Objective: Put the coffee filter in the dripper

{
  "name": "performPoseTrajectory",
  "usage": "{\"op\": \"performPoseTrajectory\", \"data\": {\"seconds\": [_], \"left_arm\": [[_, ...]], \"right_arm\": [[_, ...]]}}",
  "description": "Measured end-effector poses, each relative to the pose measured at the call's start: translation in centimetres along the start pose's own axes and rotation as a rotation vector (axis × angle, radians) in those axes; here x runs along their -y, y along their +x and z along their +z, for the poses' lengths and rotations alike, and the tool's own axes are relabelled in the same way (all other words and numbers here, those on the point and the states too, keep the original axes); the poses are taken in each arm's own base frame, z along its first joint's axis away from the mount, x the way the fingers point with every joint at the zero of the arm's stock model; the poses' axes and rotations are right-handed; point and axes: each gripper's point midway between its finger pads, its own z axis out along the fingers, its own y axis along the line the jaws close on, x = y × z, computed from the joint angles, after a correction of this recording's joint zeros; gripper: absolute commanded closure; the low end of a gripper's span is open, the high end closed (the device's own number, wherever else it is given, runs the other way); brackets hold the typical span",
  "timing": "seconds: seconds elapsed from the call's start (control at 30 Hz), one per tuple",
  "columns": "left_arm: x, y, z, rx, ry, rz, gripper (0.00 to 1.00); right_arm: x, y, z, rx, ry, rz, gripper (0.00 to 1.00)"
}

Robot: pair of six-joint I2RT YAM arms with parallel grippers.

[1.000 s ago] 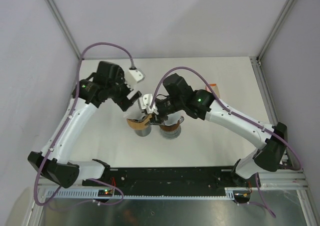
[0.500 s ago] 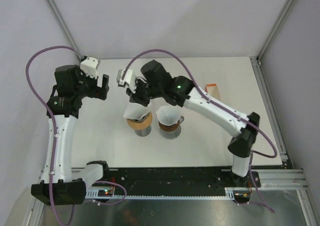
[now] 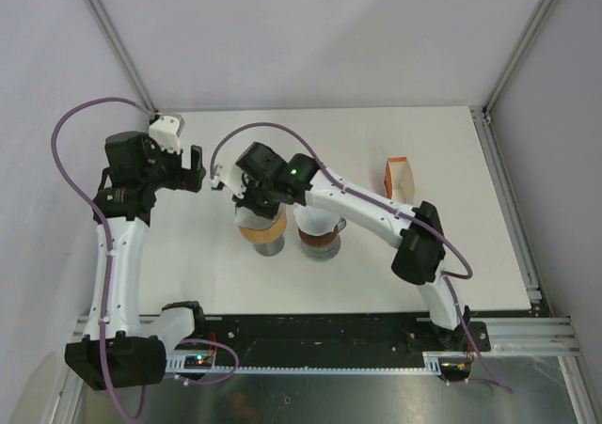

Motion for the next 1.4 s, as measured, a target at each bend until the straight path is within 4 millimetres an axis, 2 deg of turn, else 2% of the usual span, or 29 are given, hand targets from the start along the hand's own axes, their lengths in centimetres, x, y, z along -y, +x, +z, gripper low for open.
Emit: {"op": "performPoseTrajectory", "data": {"seconds": [0.1, 0.17, 0.23, 0.63, 0.8, 1.03, 1.4], "left_arm": [[0.0, -0.4, -0.2, 0.017, 0.001, 0.004, 0.0], [0.0, -0.5, -0.3, 0.022, 0.0, 0.006, 0.0], [0.0, -0.5, -0.3, 0.024, -0.001, 0.006, 0.0], [0.5, -0.1, 0.0, 0.017, 0.025, 0.002, 0.0], [0.7, -0.1, 0.0, 0.019, 0.038, 0.001, 0.0], [1.0, -0.1, 0.1, 0.021, 0.054, 0.001, 0.0], [1.0, -0.1, 0.1, 0.022, 0.056, 0.002, 0.0]], "right_arm": [[0.1, 0.5, 2.0, -0.037, -0.003, 0.001, 1.0], [-0.1, 1.6, 3.5, -0.082, -0.014, 0.004, 1.0], [-0.2, 2.2, 4.2, -0.105, -0.024, 0.009, 1.0], [0.0, 2.3, 4.1, -0.13, -0.01, 0.026, 1.0], [-0.1, 2.2, 4.1, -0.13, -0.008, 0.032, 0.88], [-0.5, 1.6, 3.7, -0.113, -0.007, 0.024, 0.79], [-0.1, -0.4, 0.9, -0.048, 0.021, 0.014, 0.7]]}}
